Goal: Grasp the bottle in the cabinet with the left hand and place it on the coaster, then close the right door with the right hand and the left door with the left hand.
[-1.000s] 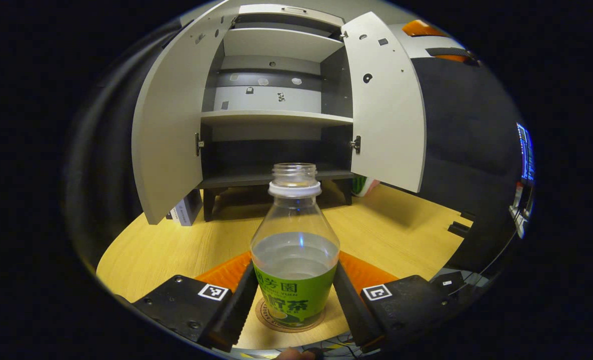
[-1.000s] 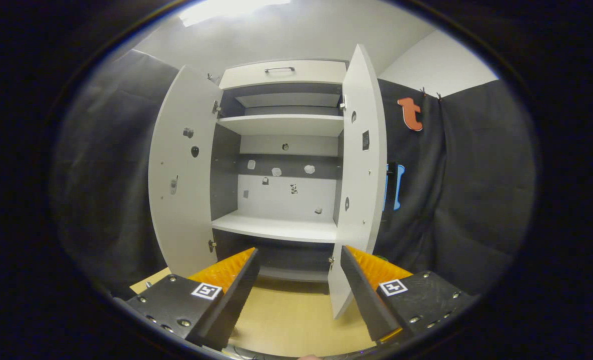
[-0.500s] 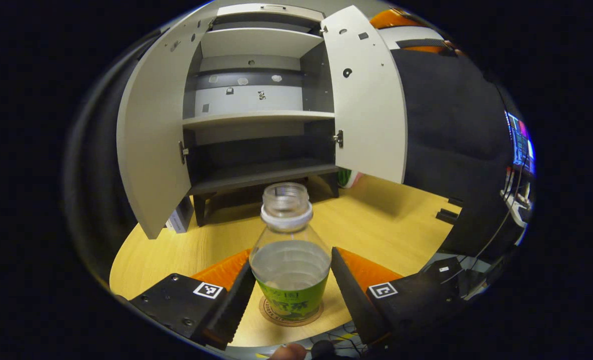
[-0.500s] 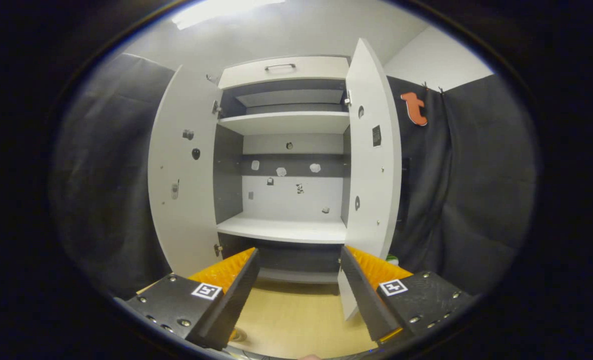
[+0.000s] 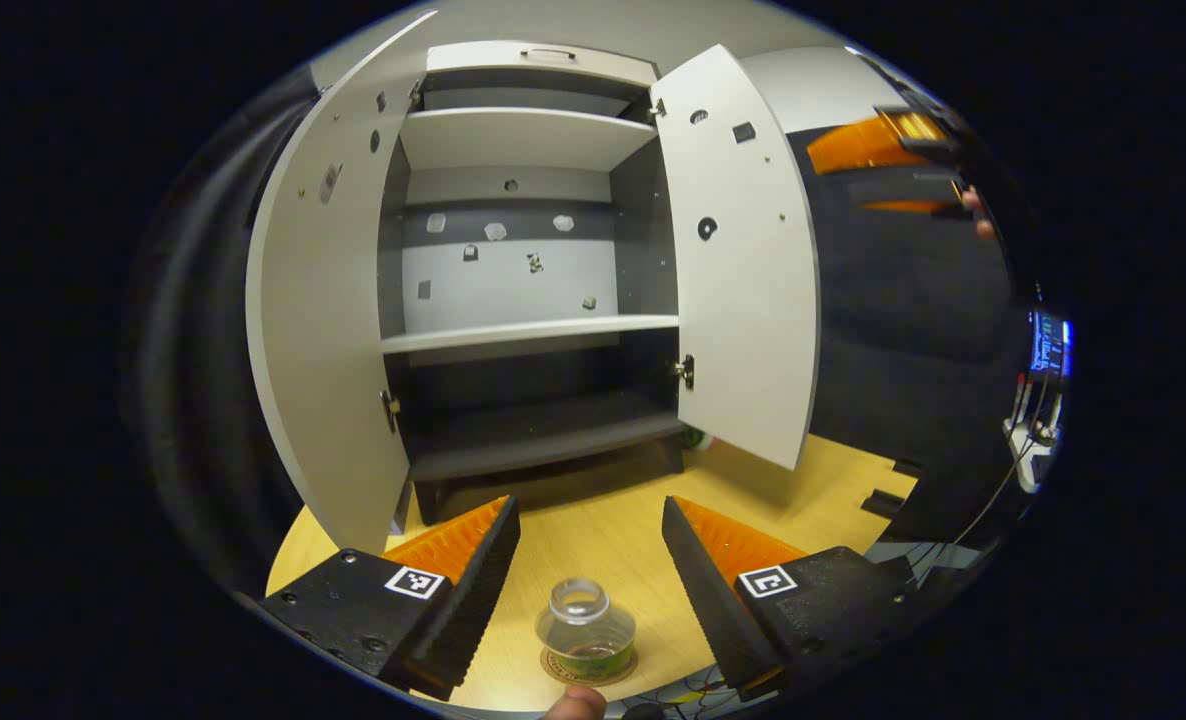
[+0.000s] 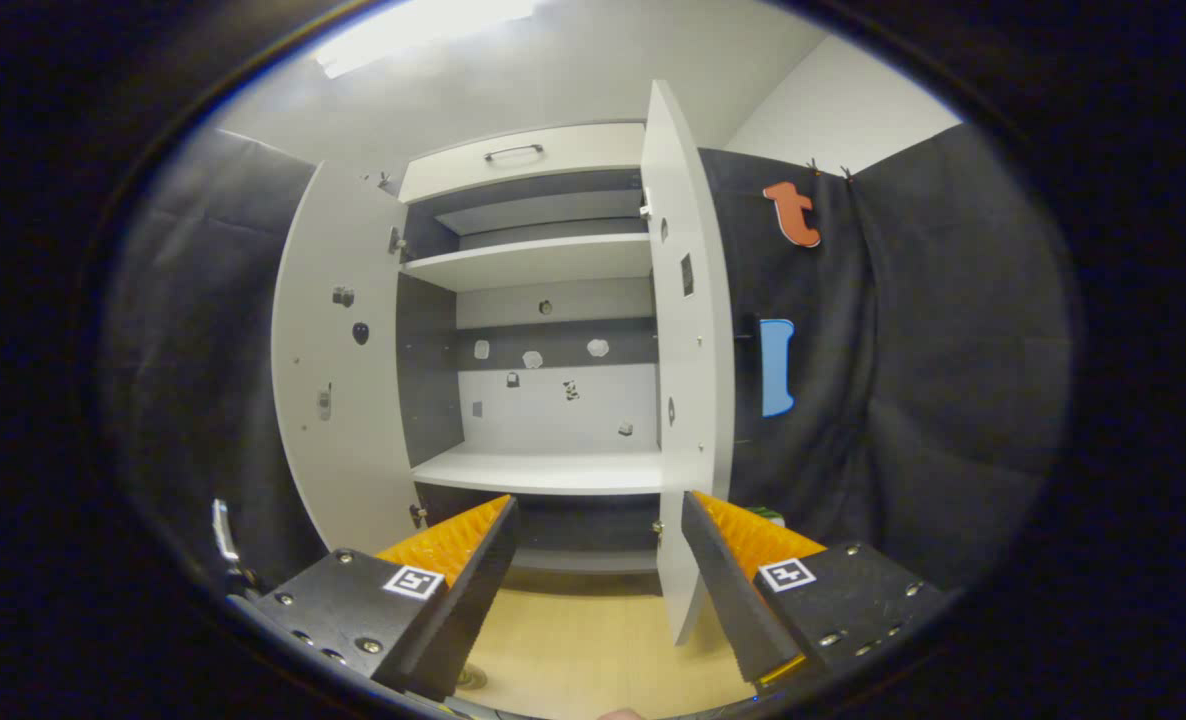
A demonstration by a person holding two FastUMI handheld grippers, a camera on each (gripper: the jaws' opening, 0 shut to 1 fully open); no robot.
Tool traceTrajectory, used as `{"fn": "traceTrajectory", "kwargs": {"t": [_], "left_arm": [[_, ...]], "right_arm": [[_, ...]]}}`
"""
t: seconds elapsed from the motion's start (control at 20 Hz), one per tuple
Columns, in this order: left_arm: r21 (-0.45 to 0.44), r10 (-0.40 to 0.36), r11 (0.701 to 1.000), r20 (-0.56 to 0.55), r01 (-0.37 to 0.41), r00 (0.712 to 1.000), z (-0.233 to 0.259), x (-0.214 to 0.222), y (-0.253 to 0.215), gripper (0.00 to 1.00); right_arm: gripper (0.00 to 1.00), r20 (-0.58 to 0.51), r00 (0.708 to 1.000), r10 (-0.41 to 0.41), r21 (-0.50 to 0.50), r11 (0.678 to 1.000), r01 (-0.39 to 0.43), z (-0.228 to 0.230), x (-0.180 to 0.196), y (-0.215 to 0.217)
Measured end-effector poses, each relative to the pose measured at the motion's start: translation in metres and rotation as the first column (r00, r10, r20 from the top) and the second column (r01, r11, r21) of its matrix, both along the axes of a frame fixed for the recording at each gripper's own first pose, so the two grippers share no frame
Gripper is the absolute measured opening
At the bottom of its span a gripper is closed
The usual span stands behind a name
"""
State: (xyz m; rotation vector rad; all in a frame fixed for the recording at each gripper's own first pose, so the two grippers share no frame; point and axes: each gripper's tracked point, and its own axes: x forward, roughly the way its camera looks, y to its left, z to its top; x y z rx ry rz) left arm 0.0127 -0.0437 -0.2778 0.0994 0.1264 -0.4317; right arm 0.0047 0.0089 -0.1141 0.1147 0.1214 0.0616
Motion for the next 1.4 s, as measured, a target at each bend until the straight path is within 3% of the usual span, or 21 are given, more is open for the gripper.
{"fn": "traceTrajectory", "kwargs": {"t": [0.2, 0.3, 0.5, 0.7, 0.95, 1.2, 1.4], "left_arm": [[-0.063, -0.002, 0.998, 0.017, 0.003, 1.0, 0.059, -0.001, -0.01, 0.91], [-0.083, -0.026, 0.996, -0.056, 0.022, 0.998, 0.073, -0.002, -0.018, 0.91], [-0.144, 0.057, 0.988, -0.008, -0.058, 0.998, 0.129, 0.022, 0.002, 0.93], [-0.129, 0.152, 0.981, 0.02, -0.148, 0.988, 0.165, 0.047, 0.032, 0.96], [-0.092, 0.157, 0.984, 0.065, -0.151, 0.985, 0.184, 0.054, 0.06, 0.97], [-0.113, 0.148, 0.985, 0.155, -0.131, 0.977, 0.212, 0.04, 0.075, 0.96], [-0.144, 0.169, 0.979, 0.183, -0.143, 0.968, 0.224, 0.028, 0.091, 0.96]], "right_arm": [[0.99, 0.039, 0.998, -0.041, -0.02, 0.999, 0.042, 0.005, 0.006, -0.043], [0.99, 0.07, 0.996, -0.062, -0.015, 0.998, 0.063, 0.01, 0.009, -0.068], [0.98, 0.118, 0.988, -0.102, -0.015, 0.994, 0.105, 0.021, 0.021, -0.13], [0.98, 0.093, 0.973, -0.209, -0.021, 0.977, 0.212, 0.015, 0.043, -0.203], [0.99, 0.103, 0.952, -0.29, -0.051, 0.954, 0.296, 0.015, 0.081, -0.263], [0.99, 0.035, 0.96, -0.278, -0.081, 0.956, 0.28, 0.004, 0.118, -0.272], [0.98, 0.037, 0.982, -0.183, -0.073, 0.98, 0.185, 0.009, 0.141, -0.231]]}}
